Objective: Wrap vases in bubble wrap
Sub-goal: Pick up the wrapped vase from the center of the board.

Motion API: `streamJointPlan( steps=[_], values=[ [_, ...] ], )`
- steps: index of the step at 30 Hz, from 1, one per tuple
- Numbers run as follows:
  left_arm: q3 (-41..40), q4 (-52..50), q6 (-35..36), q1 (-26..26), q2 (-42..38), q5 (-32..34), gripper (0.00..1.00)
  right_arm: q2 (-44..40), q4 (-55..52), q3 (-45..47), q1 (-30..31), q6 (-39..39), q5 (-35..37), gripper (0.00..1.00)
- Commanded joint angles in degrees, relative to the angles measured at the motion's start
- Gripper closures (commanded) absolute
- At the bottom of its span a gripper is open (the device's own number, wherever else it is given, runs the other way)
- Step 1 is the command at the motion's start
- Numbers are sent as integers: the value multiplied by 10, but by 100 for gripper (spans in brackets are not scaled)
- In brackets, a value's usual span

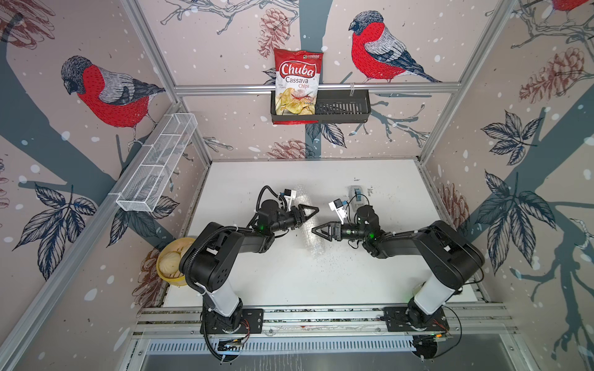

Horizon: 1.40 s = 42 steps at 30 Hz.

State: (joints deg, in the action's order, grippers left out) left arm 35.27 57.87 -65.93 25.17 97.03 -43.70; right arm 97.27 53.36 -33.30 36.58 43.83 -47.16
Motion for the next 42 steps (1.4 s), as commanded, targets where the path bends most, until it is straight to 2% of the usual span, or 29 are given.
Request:
streamJointPlan(
  steps=[1, 9, 19, 33, 42],
  values=[
    [1, 80, -21, -1, 4, -16, 76, 0, 9, -4, -1, 8, -16, 1],
    [-1, 110, -40, -1, 8, -28, 76, -13, -6, 5, -27, -1, -26, 1],
    [1, 119, -47, -1, 13, -23, 76, 23, 48, -27, 8, 50, -72, 1],
    [1, 137, -57, 1, 17, -20, 76, 45, 22, -63, 34, 45, -41, 1],
    [1, 138, -57, 1, 20, -10, 76, 27, -32, -72, 45, 11, -8, 26]
  ],
)
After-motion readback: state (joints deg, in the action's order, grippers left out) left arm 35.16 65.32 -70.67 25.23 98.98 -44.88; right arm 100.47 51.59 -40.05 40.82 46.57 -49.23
